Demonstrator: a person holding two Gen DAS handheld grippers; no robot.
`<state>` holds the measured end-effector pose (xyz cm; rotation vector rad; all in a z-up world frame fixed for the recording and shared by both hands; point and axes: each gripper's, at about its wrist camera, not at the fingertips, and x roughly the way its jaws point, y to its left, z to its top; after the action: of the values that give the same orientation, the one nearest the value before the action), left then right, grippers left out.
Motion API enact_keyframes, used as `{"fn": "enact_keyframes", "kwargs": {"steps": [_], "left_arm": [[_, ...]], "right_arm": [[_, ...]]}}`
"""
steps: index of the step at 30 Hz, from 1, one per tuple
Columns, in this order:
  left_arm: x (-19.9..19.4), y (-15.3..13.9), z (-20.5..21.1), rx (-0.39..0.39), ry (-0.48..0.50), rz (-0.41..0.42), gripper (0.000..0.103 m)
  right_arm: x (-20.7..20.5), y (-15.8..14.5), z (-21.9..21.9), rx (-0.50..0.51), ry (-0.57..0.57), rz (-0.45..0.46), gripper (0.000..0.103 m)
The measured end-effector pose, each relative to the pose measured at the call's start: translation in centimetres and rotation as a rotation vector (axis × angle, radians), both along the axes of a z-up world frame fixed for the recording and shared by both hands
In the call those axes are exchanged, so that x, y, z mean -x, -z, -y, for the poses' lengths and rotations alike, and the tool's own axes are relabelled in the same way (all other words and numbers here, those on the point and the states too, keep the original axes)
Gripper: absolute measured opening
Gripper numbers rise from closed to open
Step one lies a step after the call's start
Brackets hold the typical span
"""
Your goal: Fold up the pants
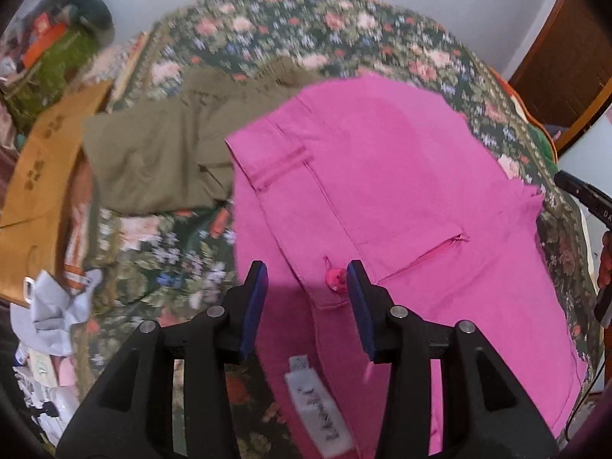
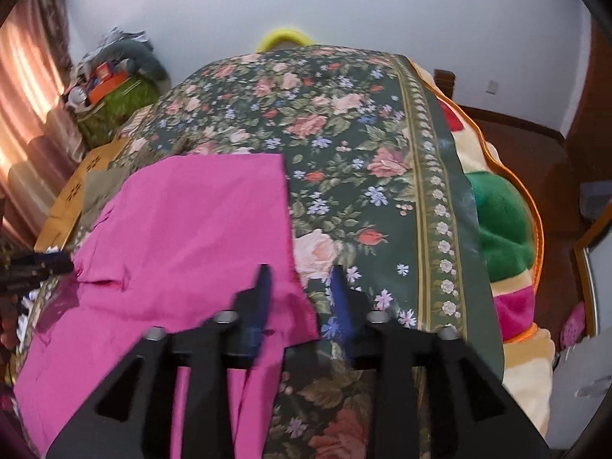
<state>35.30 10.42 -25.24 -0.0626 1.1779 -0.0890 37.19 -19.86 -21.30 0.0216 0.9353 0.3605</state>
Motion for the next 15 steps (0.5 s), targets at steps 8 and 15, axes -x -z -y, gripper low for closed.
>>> {"fn": "enact_keyframes", "kwargs": {"steps": [8, 15], "left_arm": [[-1.0, 1.5, 0.2, 0.098, 0.013, -0.035, 0.044], [-0.6, 0.9, 1.0, 0.02, 0.061, 0.018, 0.015]], "right_arm": [[-1.5, 3.7, -1.1, -0.02, -0.035, -0.116, 0.037], [-1.8, 5.4, -2.7, 0.02, -0.101, -0.127, 0.014]]}}
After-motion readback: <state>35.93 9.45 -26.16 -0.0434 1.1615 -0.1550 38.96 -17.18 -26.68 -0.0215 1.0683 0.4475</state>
